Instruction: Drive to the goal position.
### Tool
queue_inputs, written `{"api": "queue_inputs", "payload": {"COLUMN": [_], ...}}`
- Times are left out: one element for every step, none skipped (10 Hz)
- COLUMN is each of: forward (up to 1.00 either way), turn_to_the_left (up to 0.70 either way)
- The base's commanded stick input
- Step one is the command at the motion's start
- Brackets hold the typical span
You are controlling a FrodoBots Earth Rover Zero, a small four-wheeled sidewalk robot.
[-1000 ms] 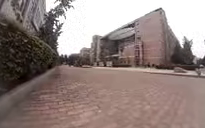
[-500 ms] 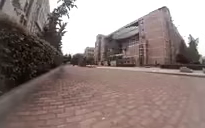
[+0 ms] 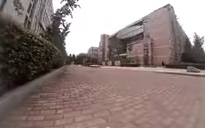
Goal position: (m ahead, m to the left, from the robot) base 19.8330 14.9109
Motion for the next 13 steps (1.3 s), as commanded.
{"api": "queue_inputs", "payload": {"forward": [0.45,0.45,0.70,0.70,0.70,0.70,0.70,0.70,0.70,0.70,0.70,0.70,0.70], "turn_to_the_left": [0.00,0.00,0.00,0.00,0.00,0.00,0.00,0.00,0.00,0.00,0.00,0.00,0.00]}}
